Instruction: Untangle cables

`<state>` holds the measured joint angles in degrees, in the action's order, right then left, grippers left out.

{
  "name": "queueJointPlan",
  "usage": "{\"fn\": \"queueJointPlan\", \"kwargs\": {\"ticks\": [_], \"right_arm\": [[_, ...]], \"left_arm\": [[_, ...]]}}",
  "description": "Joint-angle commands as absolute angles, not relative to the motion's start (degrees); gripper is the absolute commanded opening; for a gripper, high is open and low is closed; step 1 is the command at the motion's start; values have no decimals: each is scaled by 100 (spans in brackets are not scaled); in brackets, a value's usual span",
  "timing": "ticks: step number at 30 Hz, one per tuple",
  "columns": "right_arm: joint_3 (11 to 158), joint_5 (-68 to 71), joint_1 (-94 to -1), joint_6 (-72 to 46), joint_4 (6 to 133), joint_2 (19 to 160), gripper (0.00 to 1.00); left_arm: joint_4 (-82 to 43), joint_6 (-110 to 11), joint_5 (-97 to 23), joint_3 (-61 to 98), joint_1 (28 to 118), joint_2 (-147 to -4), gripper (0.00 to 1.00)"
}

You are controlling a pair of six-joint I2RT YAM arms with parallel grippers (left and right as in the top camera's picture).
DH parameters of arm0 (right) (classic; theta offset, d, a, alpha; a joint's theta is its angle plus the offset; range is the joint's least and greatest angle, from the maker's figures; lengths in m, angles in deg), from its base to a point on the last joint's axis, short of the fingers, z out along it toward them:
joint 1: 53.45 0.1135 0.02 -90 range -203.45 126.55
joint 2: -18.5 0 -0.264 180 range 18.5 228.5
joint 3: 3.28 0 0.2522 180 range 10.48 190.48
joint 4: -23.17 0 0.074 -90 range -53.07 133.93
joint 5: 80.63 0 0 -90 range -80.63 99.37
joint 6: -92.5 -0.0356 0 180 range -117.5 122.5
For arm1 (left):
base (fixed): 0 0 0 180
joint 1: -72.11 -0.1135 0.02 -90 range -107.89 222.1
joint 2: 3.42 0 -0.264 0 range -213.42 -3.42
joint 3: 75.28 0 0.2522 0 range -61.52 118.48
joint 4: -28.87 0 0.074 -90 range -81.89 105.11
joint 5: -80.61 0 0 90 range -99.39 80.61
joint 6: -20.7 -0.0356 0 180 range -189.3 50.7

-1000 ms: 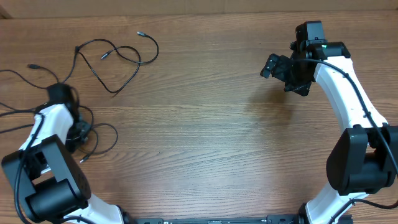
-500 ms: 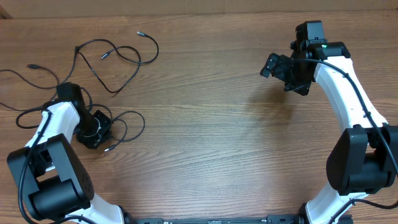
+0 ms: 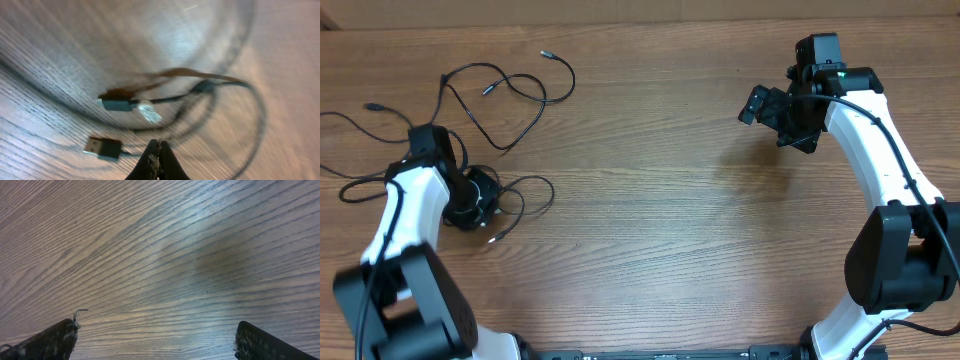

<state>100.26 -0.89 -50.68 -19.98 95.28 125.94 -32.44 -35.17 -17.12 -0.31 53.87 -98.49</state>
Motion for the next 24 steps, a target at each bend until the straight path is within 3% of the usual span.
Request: {"fn": "queueJointPlan", "kwargs": {"ticks": [1,10,24], "right_arm": [[10043,-93,-5047,-2025,9504,12591,100],[10043,-93,-5047,-2025,9493,12591,100],[10043,-93,-5047,-2022,9602,12591,100]], "left_arm": [[-3089,-3681,-1778,101,5577,-9381,4],[-2636,-3760,-1467,39,5953,-9910,4],[-2258,-3694,93,46,5686,-10841,4]]}}
